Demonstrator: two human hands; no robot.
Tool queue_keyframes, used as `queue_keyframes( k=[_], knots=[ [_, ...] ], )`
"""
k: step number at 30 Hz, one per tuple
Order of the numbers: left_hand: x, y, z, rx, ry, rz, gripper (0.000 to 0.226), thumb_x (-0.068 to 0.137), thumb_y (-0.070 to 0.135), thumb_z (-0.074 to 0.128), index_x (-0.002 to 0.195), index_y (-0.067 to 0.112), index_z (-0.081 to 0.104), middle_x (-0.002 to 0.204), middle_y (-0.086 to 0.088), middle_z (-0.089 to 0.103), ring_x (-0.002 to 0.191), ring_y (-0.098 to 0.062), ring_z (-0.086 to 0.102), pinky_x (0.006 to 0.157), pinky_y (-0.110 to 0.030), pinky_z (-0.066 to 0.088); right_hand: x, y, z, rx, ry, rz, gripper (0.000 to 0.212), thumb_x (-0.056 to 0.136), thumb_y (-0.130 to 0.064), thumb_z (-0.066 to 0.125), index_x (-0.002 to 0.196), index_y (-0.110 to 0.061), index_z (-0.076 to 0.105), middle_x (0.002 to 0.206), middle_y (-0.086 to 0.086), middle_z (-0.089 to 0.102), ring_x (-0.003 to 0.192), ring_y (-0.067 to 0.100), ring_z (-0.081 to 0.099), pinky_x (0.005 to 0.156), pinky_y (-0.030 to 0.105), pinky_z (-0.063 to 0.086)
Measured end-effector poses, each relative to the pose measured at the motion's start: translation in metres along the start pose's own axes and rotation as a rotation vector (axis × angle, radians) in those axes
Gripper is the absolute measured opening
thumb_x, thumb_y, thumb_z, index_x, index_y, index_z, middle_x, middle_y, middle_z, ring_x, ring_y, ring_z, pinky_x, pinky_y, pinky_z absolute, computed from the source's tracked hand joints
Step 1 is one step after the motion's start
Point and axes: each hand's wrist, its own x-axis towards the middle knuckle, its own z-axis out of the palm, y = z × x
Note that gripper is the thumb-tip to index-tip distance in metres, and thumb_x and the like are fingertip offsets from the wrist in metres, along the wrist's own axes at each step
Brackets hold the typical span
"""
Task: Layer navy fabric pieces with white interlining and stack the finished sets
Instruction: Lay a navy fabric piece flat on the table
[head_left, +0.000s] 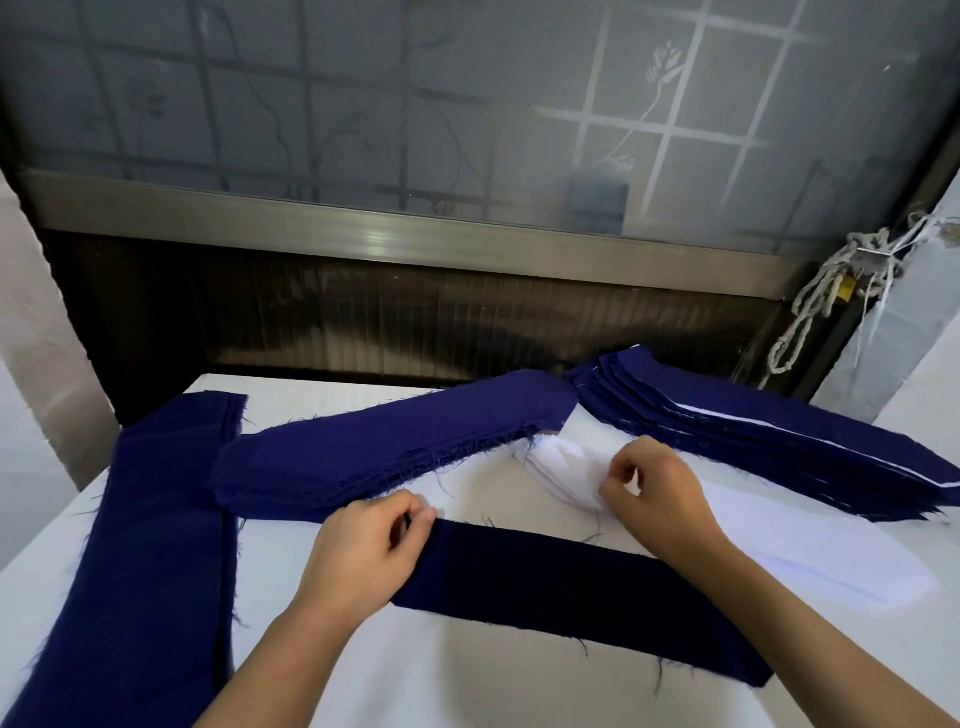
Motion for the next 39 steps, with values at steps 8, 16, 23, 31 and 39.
queue_keyframes(
  k=[8,16,23,31,39],
  knots=[
    [-0.004,0.008,-0.003,-0.387,-0.172,-0.156,0.081,0.091,0.076,0.009,0.067,0.029,0.071,0.061,0.004,0.063,0.059,-0.011,0.059,0.059,-0.025,0.041,-0.052,-0.086,0.050,-0.160,-0.099,-0.262,0.011,0.079,-0.028,0.050,0.073,-0.019,0.049,0.082,0.000,0.055,0.078,0.020,0.051,0.067,0.028,0.040],
    [-0.002,0.011,-0.004,-0.367,-0.271,-0.117,0.020,0.080,0.030,0.052,0.070,0.016,0.061,0.063,-0.005,0.058,0.061,-0.031,0.054,0.054,-0.046,0.055,-0.054,-0.088,0.089,-0.149,-0.152,-0.311,0.031,0.081,-0.024,0.041,0.109,-0.021,0.053,0.106,-0.003,0.055,0.098,0.018,0.047,0.082,0.028,0.033],
    [-0.003,0.007,-0.003,-0.340,-0.088,-0.103,0.020,0.092,0.022,0.054,0.089,0.035,0.068,0.060,0.011,0.062,0.043,-0.018,0.041,0.046,-0.021,0.035,-0.040,-0.043,0.066,-0.183,-0.234,-0.229,0.056,0.078,-0.020,0.045,0.133,-0.025,0.041,0.106,-0.001,0.061,0.107,0.018,0.049,0.097,0.028,0.023],
    [0.001,0.006,-0.006,-0.313,0.089,-0.291,0.021,0.094,0.018,0.060,0.081,0.031,0.069,0.062,-0.003,0.063,0.046,-0.013,0.049,0.050,-0.028,0.044,-0.059,0.020,0.001,-0.365,-0.201,-0.102,0.048,0.084,-0.023,0.048,0.131,-0.031,0.041,0.094,-0.008,0.061,0.090,0.013,0.053,0.092,0.020,0.015],
    [0.004,0.013,-0.012,-0.349,0.318,-0.412,0.018,0.090,0.029,0.070,0.075,0.026,0.062,0.066,-0.002,0.061,0.062,-0.012,0.055,0.057,-0.024,0.043,-0.096,0.057,-0.048,-0.008,0.135,0.251,0.046,0.078,0.001,0.065,0.105,-0.036,0.056,0.078,-0.013,0.063,0.083,0.015,0.052,0.084,0.030,0.041]
  ],
)
